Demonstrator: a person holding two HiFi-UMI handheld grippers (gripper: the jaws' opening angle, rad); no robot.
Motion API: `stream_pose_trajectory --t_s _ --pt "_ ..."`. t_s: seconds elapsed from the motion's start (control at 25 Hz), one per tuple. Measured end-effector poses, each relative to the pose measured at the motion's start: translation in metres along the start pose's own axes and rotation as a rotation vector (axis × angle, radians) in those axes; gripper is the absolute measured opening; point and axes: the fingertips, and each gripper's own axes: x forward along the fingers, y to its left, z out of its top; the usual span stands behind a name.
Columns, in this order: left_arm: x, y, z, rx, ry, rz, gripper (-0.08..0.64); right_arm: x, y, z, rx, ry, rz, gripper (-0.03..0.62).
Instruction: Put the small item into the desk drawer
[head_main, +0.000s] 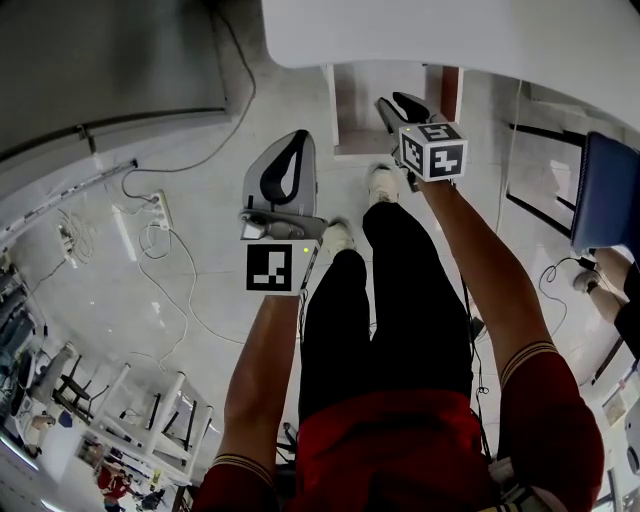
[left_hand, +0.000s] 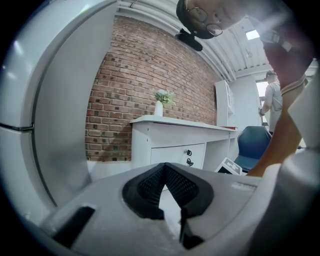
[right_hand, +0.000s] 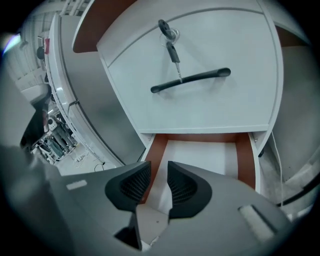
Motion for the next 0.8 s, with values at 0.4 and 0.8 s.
stream_pose_trajectory --t_s 0.4,0.8 --pt "-0.002 -0.007 0.019 -0.003 -0.022 -0.023 0.006 -0.044 0.026 0.033 -0.075 -0.143 0.025 0.008" --pt "0.0 -0.019 0.044 0.028 -0.039 -0.072 0.006 -0.098 0.064 0.076 -0.182 -0.263 0.073 0.006"
